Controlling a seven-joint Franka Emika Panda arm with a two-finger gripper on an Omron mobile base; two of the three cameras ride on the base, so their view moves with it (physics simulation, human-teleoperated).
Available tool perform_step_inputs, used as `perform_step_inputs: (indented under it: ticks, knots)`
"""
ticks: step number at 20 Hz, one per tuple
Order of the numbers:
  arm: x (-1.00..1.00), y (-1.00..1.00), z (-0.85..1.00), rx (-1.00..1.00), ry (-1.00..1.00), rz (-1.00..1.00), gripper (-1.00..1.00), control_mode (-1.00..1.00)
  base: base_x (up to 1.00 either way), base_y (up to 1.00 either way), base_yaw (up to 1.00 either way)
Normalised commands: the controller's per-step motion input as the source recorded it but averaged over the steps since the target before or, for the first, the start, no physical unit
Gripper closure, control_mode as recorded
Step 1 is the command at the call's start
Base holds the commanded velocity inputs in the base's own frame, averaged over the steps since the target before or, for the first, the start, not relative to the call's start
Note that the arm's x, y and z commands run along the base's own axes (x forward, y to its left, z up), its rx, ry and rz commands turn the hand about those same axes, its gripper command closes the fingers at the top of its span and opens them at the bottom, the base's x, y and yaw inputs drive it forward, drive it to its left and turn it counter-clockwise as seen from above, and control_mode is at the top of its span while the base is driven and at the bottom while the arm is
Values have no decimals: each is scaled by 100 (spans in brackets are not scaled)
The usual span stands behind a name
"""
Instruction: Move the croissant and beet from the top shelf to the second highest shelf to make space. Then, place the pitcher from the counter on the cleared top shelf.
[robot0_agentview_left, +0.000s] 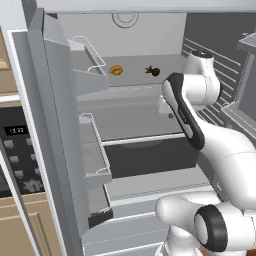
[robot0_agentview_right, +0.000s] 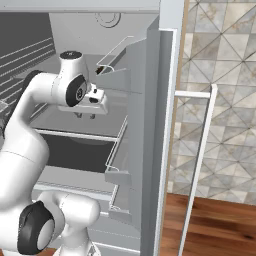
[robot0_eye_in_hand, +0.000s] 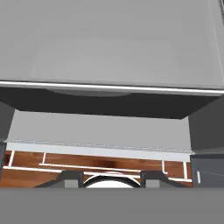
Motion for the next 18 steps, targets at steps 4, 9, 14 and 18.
perform_step_inputs:
  ticks: [4, 9, 14, 18]
  knots:
    - [-1, 9, 6, 0, -22, 0, -100, -100, 0, 0, 0]
    - [0, 19, 24, 0, -46, 0, -100, -100, 0, 0, 0]
    - [0, 3, 40, 0, -41, 0, -100, -100, 0, 0, 0]
    - [0, 0, 56, 1, -33, 0, -100, -100, 0, 0, 0]
